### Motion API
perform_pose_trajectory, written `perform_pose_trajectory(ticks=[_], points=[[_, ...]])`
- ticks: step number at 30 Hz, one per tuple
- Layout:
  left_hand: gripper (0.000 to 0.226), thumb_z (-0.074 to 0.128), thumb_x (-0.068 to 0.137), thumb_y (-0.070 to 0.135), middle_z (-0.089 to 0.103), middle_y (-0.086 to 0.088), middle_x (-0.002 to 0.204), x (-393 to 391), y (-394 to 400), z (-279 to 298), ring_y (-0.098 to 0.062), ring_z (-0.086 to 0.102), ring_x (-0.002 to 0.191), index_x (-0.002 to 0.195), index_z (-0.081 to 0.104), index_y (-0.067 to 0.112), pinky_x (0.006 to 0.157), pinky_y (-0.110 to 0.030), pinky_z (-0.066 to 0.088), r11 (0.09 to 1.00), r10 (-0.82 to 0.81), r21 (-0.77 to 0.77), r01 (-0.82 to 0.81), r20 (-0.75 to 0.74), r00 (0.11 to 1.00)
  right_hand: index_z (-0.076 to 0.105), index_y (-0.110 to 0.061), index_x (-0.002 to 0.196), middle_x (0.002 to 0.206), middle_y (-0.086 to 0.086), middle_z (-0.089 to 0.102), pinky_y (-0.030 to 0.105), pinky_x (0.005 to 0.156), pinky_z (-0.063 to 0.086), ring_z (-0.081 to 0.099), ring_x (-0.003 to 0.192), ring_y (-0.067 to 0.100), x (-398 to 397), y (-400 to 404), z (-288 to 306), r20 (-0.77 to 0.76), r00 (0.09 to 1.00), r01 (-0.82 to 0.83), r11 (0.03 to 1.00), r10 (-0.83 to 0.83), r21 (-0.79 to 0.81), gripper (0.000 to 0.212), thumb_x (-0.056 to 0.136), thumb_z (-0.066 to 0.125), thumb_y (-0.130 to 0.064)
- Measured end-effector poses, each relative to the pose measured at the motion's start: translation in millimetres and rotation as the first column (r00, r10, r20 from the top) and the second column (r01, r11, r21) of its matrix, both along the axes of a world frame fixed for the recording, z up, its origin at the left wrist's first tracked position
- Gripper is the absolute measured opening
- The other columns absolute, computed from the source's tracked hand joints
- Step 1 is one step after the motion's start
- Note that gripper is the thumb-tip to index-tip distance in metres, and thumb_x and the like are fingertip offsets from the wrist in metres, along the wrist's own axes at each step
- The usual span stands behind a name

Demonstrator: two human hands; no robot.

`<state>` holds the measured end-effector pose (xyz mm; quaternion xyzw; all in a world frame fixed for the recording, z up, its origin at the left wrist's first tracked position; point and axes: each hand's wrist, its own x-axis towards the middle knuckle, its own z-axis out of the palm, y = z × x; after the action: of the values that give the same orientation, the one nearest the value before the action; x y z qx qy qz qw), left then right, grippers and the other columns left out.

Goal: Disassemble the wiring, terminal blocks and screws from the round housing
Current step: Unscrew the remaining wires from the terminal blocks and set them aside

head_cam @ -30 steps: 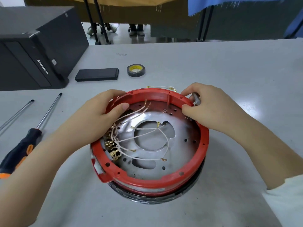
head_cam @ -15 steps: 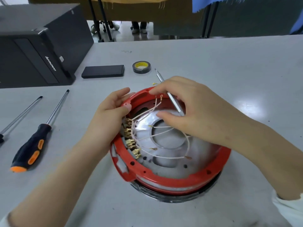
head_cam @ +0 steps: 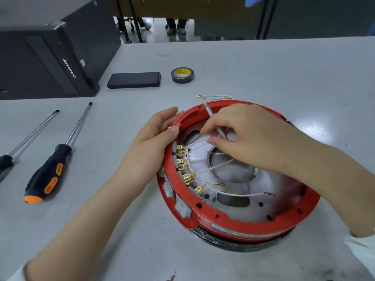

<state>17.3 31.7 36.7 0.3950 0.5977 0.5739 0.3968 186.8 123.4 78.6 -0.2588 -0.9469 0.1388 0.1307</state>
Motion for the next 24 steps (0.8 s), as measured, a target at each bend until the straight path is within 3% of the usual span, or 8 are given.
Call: perform_pose_trajectory(ticks=[3, 6, 8, 11, 15, 18, 21, 24], points=[[0.032, 0.047, 0.098, 0.011, 0.067, 0.013, 0.120, -5, -1, -4, -0.008, 0.068, 0.100, 0.124, 0.057, 0.029, 0.073, -0.016, 0.054, 0.998, -0.056, 0.013, 0.056, 0.010, 0.998, 0.066, -0.034, 0.103, 0.084, -0.018, 0.066, 0.010, 0.074, 0.044, 0.059, 0.079, -0.005, 2, 0, 11, -0.198, 0.980, -0.013, 0.972, -0.035, -0.234, 0.019, 0.085, 0.067, -0.030], [0.034, 0.045, 0.098, 0.009, 0.066, 0.011, 0.122, -11, 1, -4, -0.010, 0.067, 0.105, 0.125, 0.056, 0.027, 0.080, -0.020, 0.055, 0.994, -0.107, 0.031, 0.107, 0.000, 0.994, 0.064, -0.035, 0.105, 0.093, -0.011, 0.069, 0.018, 0.073, 0.051, 0.064, 0.079, 0.003, 5, 1, 19, -0.277, 0.961, -0.129, 0.907, 0.015, -0.400, 0.028, 0.079, 0.074, -0.033], [0.037, 0.043, 0.098, 0.006, 0.065, 0.008, 0.125, -16, 4, -3, -0.012, 0.065, 0.110, 0.130, 0.053, 0.022, 0.090, -0.024, 0.053, 0.987, -0.157, 0.037, 0.156, 0.021, 0.987, 0.062, -0.033, 0.107, 0.097, -0.009, 0.070, 0.023, 0.077, 0.053, 0.066, 0.085, 0.007, 5, 4, 21, -0.276, 0.959, -0.189, 0.858, 0.058, -0.478, 0.037, 0.074, 0.079, -0.030], [0.039, 0.042, 0.097, 0.003, 0.067, 0.002, 0.124, -25, 12, 0, -0.016, 0.065, 0.109, 0.133, 0.052, 0.017, 0.091, -0.026, 0.053, 0.971, -0.239, 0.019, 0.238, 0.088, 0.967, 0.061, -0.033, 0.112, 0.101, -0.012, 0.068, 0.027, 0.082, 0.054, 0.066, 0.091, 0.010, 6, 12, 20, -0.226, 0.967, -0.225, 0.796, 0.114, -0.562, 0.047, 0.070, 0.080, -0.030], [0.043, 0.048, 0.092, 0.010, 0.065, 0.002, 0.126, -28, 27, 7, -0.015, 0.064, 0.113, 0.135, 0.048, 0.014, 0.092, -0.025, 0.053, 0.934, -0.350, -0.045, 0.356, 0.100, 0.931, 0.059, -0.033, 0.116, 0.105, -0.011, 0.066, 0.019, 0.074, 0.051, 0.062, 0.084, 0.010, 7, 20, 14, -0.202, 0.971, -0.228, 0.736, 0.126, -0.638, 0.055, 0.066, 0.082, -0.030], [0.060, 0.060, 0.083, 0.021, 0.064, 0.005, 0.128, -23, 36, 18, -0.013, 0.063, 0.114, 0.140, 0.041, 0.020, 0.096, -0.030, 0.050, 0.922, -0.377, -0.114, 0.371, -0.029, 0.926, 0.058, -0.030, 0.117, 0.106, -0.005, 0.066, 0.024, 0.077, 0.052, 0.062, 0.092, 0.022, 13, 24, 5, -0.234, 0.968, -0.228, 0.712, 0.091, -0.664, 0.057, 0.065, 0.083, -0.025], [0.078, 0.073, 0.067, 0.049, 0.057, 0.017, 0.132, -23, 29, 25, -0.004, 0.051, 0.124, 0.138, 0.042, 0.037, 0.105, -0.032, 0.040, 0.967, -0.232, -0.172, 0.185, -0.308, 0.923, 0.057, -0.031, 0.117, 0.104, -0.004, 0.066, 0.031, 0.084, 0.053, 0.062, 0.094, 0.021, 22, 23, -6, -0.266, 0.963, -0.210, 0.701, 0.030, -0.681, 0.062, 0.060, 0.083, -0.029], [0.069, 0.065, 0.068, 0.069, 0.053, 0.025, 0.129, -10, 7, 22, 0.007, 0.052, 0.114, 0.130, 0.046, 0.046, 0.093, -0.019, 0.040, 0.969, -0.150, -0.240, 0.059, -0.385, 0.911, 0.055, -0.030, 0.119, 0.105, -0.005, 0.066, 0.030, 0.081, 0.054, 0.062, 0.092, 0.019, 27, 20, -8, -0.302, 0.953, -0.209, 0.723, 0.000, -0.659, 0.064, 0.061, 0.083, -0.028]])
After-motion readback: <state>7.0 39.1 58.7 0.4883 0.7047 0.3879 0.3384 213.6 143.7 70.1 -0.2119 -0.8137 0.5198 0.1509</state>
